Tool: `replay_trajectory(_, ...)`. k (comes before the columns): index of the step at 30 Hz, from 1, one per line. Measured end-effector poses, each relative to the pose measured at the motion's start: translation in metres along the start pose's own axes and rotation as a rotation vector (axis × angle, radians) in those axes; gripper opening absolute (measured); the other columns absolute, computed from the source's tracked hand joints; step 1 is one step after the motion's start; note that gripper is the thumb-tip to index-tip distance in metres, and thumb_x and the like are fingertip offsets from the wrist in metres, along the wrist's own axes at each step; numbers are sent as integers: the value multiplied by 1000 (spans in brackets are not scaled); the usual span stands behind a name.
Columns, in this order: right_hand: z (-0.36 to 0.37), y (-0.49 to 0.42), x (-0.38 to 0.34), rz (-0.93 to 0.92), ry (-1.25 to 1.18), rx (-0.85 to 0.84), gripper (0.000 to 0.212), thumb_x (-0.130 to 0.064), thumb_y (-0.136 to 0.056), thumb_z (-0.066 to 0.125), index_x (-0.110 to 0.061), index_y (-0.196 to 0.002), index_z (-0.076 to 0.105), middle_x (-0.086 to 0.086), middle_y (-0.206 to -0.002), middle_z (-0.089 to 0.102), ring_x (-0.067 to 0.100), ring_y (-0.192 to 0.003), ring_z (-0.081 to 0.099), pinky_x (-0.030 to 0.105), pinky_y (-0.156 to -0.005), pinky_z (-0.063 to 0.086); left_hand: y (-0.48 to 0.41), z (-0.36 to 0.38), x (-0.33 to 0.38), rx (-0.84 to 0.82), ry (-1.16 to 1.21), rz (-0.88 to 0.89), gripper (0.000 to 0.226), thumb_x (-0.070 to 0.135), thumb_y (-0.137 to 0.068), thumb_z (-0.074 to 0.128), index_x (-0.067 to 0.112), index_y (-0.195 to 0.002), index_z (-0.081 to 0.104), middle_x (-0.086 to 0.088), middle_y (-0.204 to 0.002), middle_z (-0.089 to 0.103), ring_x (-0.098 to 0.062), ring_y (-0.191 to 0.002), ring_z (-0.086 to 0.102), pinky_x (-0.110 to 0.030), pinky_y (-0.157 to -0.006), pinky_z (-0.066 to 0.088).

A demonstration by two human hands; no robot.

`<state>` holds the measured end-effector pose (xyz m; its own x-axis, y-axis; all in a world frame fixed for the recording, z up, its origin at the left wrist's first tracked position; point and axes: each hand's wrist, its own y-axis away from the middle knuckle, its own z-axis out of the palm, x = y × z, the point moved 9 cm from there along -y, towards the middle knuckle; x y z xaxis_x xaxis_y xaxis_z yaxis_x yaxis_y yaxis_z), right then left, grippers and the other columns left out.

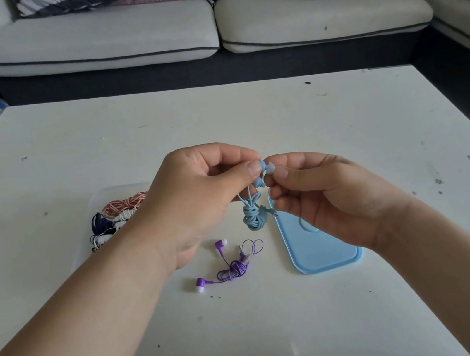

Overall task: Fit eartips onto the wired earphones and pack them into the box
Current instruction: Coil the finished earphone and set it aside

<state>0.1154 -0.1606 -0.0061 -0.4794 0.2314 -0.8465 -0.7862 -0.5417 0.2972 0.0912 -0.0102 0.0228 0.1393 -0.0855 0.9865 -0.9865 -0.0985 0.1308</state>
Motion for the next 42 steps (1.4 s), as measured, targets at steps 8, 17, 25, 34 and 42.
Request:
replay_trajectory(8,-1,0,-3,-49,-19,-1,20,-8,-83,66,0,-99,74,10,-87,70,18,-74,66,27,-69,59,1,0,1,13,30,11,10,9,-92,74,16,-95,80,-6,-85,79,-16,-81,73,-30,-82,60)
replay_trajectory(17,2,0,-1,-38,-41,-23,21,-7,-85,63,2,-102,70,10,-85,67,17,-73,65,26,-69,58,3,2,5,-23,50,35,11,8,-92,73,16,-96,80,-8,-88,79,-19,-85,74,-30,-82,58)
replay_trajectory(25,3,1,-1,-33,-45,-42,16,-7,-89,62,-1,-100,72,10,-87,68,16,-74,66,25,-69,58,4,1,12,6,-68,124,11,9,-92,75,18,-94,80,-3,-82,79,-15,-75,72,-24,-74,58)
replay_trajectory(34,0,2,-1,-48,-35,-21,19,-4,-85,62,2,-99,73,11,-83,70,16,-72,67,25,-70,60,11,5,26,27,-266,256,11,13,-92,75,24,-91,79,-2,-79,77,-30,-79,73,-48,-75,60)
replay_trajectory(42,-5,-2,4,-11,-27,1,17,-4,-86,64,2,-100,72,12,-85,70,17,-72,67,25,-68,60,9,4,17,3,-209,202,11,11,-92,75,21,-95,80,-2,-84,79,-23,-82,75,-40,-82,63)
